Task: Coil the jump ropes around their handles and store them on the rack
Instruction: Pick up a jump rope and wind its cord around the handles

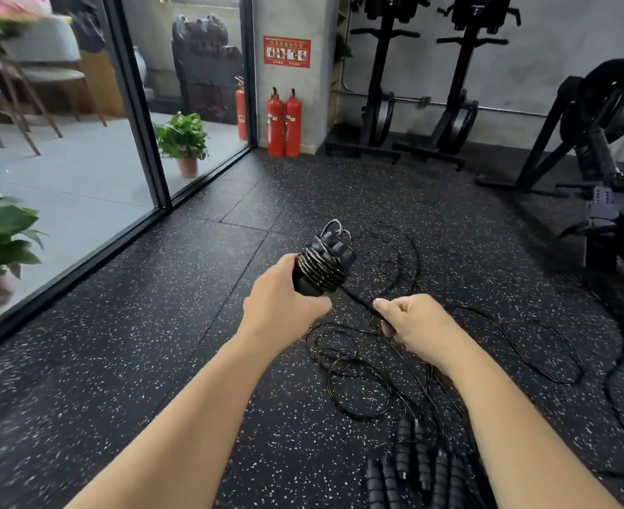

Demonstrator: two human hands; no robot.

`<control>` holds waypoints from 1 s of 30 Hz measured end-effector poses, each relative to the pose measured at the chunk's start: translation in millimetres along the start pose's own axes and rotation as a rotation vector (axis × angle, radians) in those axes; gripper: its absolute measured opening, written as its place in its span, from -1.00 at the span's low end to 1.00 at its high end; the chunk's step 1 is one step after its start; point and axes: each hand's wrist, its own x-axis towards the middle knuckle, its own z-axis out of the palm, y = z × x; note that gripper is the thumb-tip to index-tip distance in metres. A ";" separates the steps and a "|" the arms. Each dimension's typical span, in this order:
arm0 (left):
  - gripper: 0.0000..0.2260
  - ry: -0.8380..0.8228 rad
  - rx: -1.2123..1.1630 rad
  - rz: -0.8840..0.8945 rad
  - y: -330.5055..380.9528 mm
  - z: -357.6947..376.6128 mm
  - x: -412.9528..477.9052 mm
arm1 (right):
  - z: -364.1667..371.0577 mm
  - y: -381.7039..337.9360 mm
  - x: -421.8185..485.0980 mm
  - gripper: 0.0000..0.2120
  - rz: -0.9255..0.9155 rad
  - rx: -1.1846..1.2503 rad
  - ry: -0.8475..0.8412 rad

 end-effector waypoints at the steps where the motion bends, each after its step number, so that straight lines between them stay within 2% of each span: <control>1: -0.61 0.007 -0.010 -0.025 -1.6 -1.2 1.3 | 1.9 -4.0 -0.2 -0.52 -0.025 -0.024 -0.015; 4: -0.67 0.042 -0.027 -0.123 -7.1 -3.2 6.6 | 11.5 -17.2 -4.2 -0.50 -0.090 -0.164 -0.056; 9: -0.66 0.073 0.092 -0.212 -18.9 -4.0 15.5 | 21.9 -43.0 -16.1 -0.50 -0.155 -0.322 -0.083; 12: -0.71 0.103 0.306 -0.195 -20.1 -0.2 15.1 | 17.4 -63.5 -29.7 -0.52 -0.214 -0.377 -0.050; 16: -0.77 0.151 0.597 -0.075 -10.4 6.0 10.4 | 5.6 -84.1 -44.5 -0.56 -0.298 -0.438 0.007; 21: -0.78 0.118 0.821 0.111 -1.8 14.7 1.0 | -1.9 -86.2 -45.0 -0.66 -0.328 -0.492 0.008; 25: -0.71 0.009 0.906 0.212 2.7 23.3 -5.8 | -10.5 -72.9 -33.9 -0.72 -0.310 -0.375 -0.037; 30: -0.67 -0.170 0.976 0.423 10.9 27.7 -12.6 | -19.3 -47.6 -19.1 -0.71 -0.300 -0.232 -0.033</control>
